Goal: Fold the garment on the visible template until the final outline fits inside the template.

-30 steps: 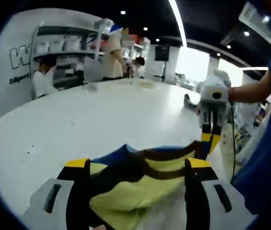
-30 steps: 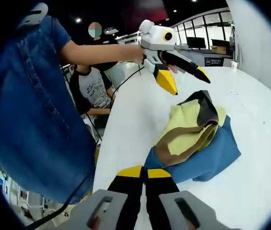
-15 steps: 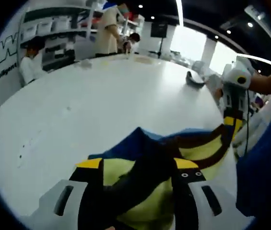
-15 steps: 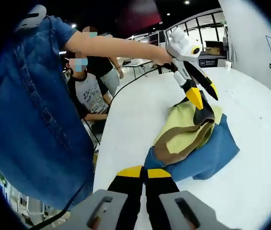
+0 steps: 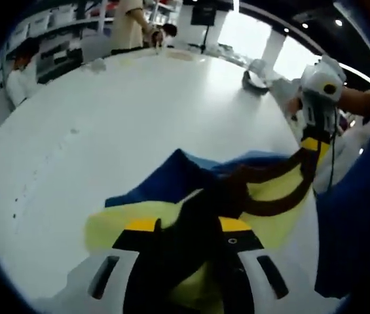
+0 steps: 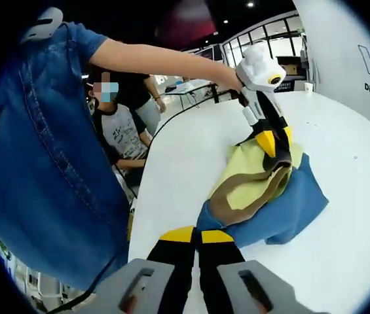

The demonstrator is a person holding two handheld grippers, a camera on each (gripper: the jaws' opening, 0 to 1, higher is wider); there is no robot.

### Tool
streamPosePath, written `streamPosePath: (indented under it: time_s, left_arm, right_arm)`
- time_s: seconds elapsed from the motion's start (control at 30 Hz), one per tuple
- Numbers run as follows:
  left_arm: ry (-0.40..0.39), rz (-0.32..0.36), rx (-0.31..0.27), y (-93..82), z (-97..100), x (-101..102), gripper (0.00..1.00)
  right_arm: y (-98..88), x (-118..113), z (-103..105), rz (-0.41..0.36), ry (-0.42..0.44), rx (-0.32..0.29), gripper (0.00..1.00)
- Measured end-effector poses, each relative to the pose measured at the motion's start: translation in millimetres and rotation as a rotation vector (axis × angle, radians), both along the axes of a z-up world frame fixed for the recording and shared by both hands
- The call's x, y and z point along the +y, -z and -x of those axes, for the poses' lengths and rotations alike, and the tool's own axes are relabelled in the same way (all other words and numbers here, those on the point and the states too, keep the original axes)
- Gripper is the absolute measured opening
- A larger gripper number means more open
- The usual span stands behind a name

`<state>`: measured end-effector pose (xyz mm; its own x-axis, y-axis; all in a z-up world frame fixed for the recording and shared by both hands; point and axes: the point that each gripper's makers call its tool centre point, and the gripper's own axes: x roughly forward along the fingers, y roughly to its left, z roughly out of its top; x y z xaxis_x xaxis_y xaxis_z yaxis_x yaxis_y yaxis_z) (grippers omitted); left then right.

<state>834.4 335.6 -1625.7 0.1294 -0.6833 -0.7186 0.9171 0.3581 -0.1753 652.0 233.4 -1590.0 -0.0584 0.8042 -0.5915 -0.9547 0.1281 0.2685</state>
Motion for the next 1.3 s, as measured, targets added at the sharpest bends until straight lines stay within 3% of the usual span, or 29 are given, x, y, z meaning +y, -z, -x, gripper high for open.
streamPosePath:
  time_s: [0.07, 0.27, 0.43, 0.53, 0.6, 0.87, 1.13, 1.3]
  left_arm:
    - [0.02, -0.021, 0.042, 4.9, 4.8, 1, 0.24]
    - [0.043, -0.02, 0.045, 2.3, 14.7, 2, 0.12]
    - [0.097, -0.015, 0.04, -3.2, 24.7, 4, 0.26]
    - [0.123, -0.028, 0.02, -2.2, 29.3, 4, 0.2]
    - [0.118, -0.034, 0.002, -0.9, 26.9, 3, 0.21]
    - [0.131, -0.041, 0.033, 8.3, 29.2, -11, 0.16]
    - [0.133, -0.044, 0.039, 10.2, 28.6, -10, 0.0]
    - [0.127, -0.049, 0.042, 10.0, 28.5, -3, 0.0]
  right_arm:
    - [-0.1, 1, 0, -0.003, 0.003, 0.004, 0.0]
    - [0.8, 2, 0, -0.003, 0.0, 0.009, 0.0]
    - [2.1, 4, 0, -0.004, -0.003, 0.014, 0.0]
    - [2.9, 3, 0, -0.005, -0.003, 0.015, 0.0]
    - [2.9, 3, 0, -0.007, -0.002, 0.017, 0.0]
    - [2.7, 4, 1, -0.009, 0.008, 0.02, 0.0]
    - [2.9, 3, 0, -0.012, 0.014, 0.022, 0.0]
    - [3.3, 3, -1, -0.014, 0.015, 0.024, 0.0]
